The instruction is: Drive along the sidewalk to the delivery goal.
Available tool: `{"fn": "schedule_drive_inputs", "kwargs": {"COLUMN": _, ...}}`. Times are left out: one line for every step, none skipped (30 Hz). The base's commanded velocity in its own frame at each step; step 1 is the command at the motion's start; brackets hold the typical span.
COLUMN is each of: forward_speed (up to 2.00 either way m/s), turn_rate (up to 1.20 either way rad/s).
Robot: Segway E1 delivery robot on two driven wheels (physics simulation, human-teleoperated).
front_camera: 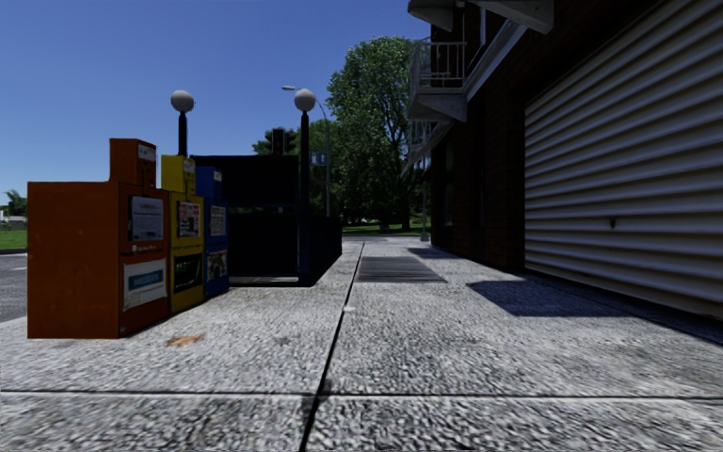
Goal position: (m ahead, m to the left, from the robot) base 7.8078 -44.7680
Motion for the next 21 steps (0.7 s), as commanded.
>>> {"fn": "schedule_drive_inputs", "kwargs": {"forward_speed": 2.0, "turn_rate": -0.22}}
{"fn": "schedule_drive_inputs", "kwargs": {"forward_speed": 2.0, "turn_rate": -0.22}}
{"fn": "schedule_drive_inputs", "kwargs": {"forward_speed": 2.0, "turn_rate": -0.22}}
{"fn": "schedule_drive_inputs", "kwargs": {"forward_speed": 2.0, "turn_rate": -0.22}}
{"fn": "schedule_drive_inputs", "kwargs": {"forward_speed": 2.0, "turn_rate": -0.22}}
{"fn": "schedule_drive_inputs", "kwargs": {"forward_speed": 2.0, "turn_rate": -0.22}}
{"fn": "schedule_drive_inputs", "kwargs": {"forward_speed": 2.0, "turn_rate": -0.22}}
{"fn": "schedule_drive_inputs", "kwargs": {"forward_speed": 2.0, "turn_rate": -0.22}}
{"fn": "schedule_drive_inputs", "kwargs": {"forward_speed": 2.0, "turn_rate": -0.22}}
{"fn": "schedule_drive_inputs", "kwargs": {"forward_speed": 2.0, "turn_rate": -0.22}}
{"fn": "schedule_drive_inputs", "kwargs": {"forward_speed": 2.0, "turn_rate": -0.22}}
{"fn": "schedule_drive_inputs", "kwargs": {"forward_speed": 2.0, "turn_rate": -0.22}}
{"fn": "schedule_drive_inputs", "kwargs": {"forward_speed": 2.0, "turn_rate": -0.22}}
{"fn": "schedule_drive_inputs", "kwargs": {"forward_speed": 2.0, "turn_rate": -0.22}}
{"fn": "schedule_drive_inputs", "kwargs": {"forward_speed": 2.0, "turn_rate": -0.22}}
{"fn": "schedule_drive_inputs", "kwargs": {"forward_speed": 2.0, "turn_rate": -0.22}}
{"fn": "schedule_drive_inputs", "kwargs": {"forward_speed": 2.0, "turn_rate": -0.22}}
{"fn": "schedule_drive_inputs", "kwargs": {"forward_speed": 2.0, "turn_rate": -0.22}}
{"fn": "schedule_drive_inputs", "kwargs": {"forward_speed": 2.0, "turn_rate": -0.22}}
{"fn": "schedule_drive_inputs", "kwargs": {"forward_speed": 2.0, "turn_rate": -0.22}}
{"fn": "schedule_drive_inputs", "kwargs": {"forward_speed": 2.0, "turn_rate": -0.22}}
